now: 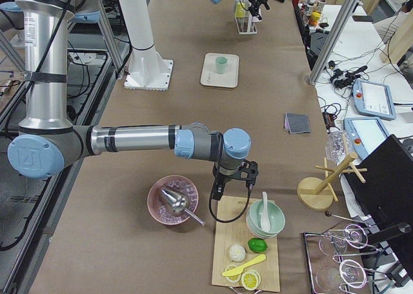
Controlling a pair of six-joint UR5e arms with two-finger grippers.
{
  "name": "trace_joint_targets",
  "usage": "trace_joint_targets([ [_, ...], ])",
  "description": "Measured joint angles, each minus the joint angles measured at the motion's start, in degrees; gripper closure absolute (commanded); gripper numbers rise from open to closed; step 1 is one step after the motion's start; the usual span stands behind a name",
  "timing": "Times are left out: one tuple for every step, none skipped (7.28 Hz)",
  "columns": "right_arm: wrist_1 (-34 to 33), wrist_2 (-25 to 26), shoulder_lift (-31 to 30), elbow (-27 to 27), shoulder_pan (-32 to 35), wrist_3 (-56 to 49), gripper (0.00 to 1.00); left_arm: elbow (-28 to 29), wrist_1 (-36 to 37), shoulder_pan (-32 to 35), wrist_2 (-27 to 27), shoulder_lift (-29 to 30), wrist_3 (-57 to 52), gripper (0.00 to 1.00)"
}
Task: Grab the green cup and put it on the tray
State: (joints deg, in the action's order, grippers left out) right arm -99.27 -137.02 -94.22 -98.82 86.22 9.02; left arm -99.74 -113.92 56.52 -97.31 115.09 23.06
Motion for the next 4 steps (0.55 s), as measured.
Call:
trace_joint_targets([
  [0.0, 0.0, 0.0, 0.0, 0.0, 0.0, 0.0, 0.3, 7.0, 6.2, -4.8, -1.1, 0.1, 0.01],
  [0.0, 0.0, 0.0, 0.0, 0.0, 0.0, 0.0, 1.4, 12.3, 12.1, -11.2, -3.2, 0.1, 0.01],
  [0.0, 0.0, 0.1, 0.0, 0.0, 0.0, 0.0, 3.5, 14.5, 17.5, -18.3, -6.1, 0.0, 0.01],
  [0.0, 0.0, 0.1, 0.0, 0.0, 0.1, 0.0, 7.0, 15.4, 22.6, -26.2, -8.3, -0.2, 0.01],
])
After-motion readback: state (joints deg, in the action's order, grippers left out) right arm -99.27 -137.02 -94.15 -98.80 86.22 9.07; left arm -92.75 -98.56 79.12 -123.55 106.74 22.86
